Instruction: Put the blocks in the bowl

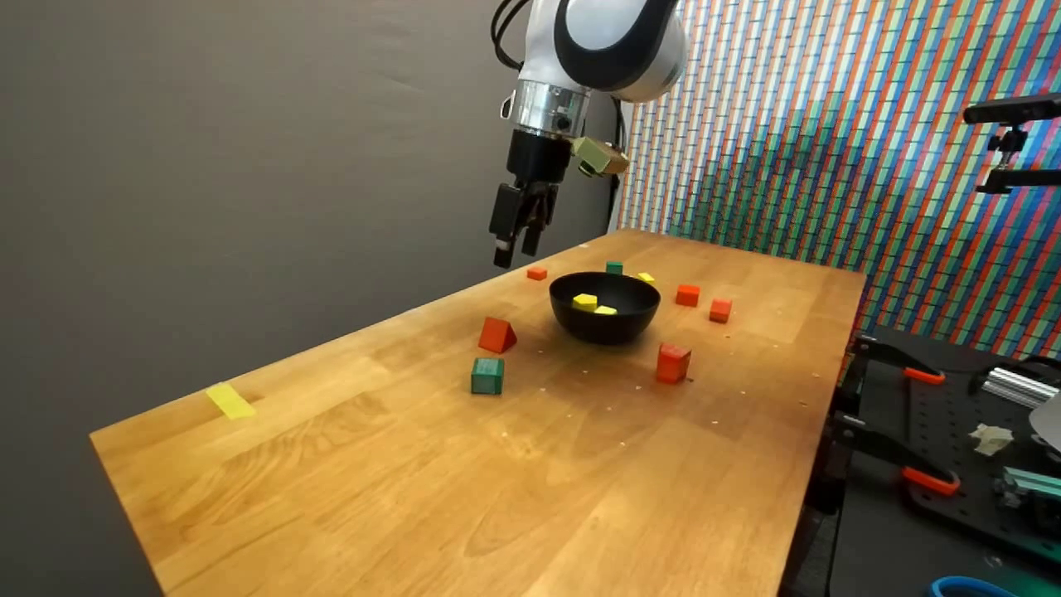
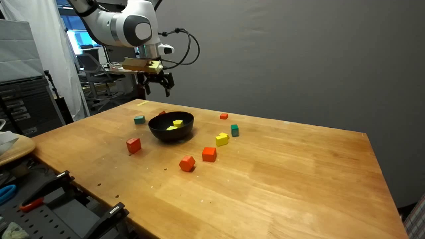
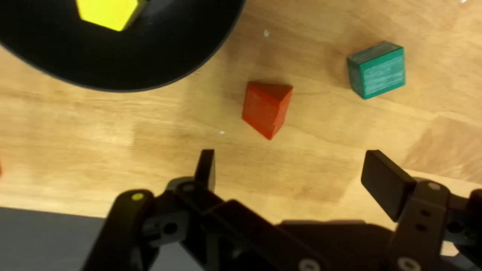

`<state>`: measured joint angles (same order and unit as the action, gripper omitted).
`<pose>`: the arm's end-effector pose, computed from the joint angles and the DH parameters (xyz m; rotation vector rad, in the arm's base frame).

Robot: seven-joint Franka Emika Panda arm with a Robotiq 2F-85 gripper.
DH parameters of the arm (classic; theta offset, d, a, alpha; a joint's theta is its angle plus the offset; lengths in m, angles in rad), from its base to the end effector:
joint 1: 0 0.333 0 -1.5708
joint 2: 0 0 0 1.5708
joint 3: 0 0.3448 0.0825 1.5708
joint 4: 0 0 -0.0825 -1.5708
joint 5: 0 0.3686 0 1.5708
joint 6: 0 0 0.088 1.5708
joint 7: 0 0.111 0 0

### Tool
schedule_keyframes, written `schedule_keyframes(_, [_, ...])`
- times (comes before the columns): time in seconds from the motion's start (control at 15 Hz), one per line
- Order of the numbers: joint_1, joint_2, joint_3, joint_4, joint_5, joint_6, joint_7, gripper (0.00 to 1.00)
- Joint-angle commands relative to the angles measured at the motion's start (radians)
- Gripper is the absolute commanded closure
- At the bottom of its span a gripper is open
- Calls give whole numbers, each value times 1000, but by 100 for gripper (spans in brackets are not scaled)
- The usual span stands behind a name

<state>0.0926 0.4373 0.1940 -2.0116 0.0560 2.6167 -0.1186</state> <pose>0.6022 0.1684 0.2893 -2.9633 -0.4997 -0.2473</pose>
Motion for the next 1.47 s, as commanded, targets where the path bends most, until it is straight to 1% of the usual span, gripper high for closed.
schedule_keyframes(0.0, [-60, 92, 69, 111, 96, -115, -149, 0])
schedule_keyframes(0.13, [-25, 133, 30, 149, 70, -134, -85, 0])
schedule_keyframes(0.33, [66, 187, -63, 178, -12, -52, 82, 0])
schedule_keyframes(0.53, [167, 230, -162, 200, -108, -3, 259, 0])
schedule_keyframes(0.67, [228, 251, -217, 216, -162, -21, 362, 0])
schedule_keyframes(0.87, [292, 278, -271, 239, -207, -52, 485, 0])
schedule_keyframes(0.93, [312, 286, -293, 242, -222, -51, 525, 25])
schedule_keyframes(1.0, [324, 294, -307, 248, -234, -60, 551, 26])
schedule_keyframes(1.2, [324, 311, -311, 264, -221, -105, 600, 50])
schedule_keyframes(1.33, [309, 313, -298, 276, -202, -133, 613, 67])
schedule_keyframes(1.4, [301, 310, -289, 280, -193, -145, 615, 74])
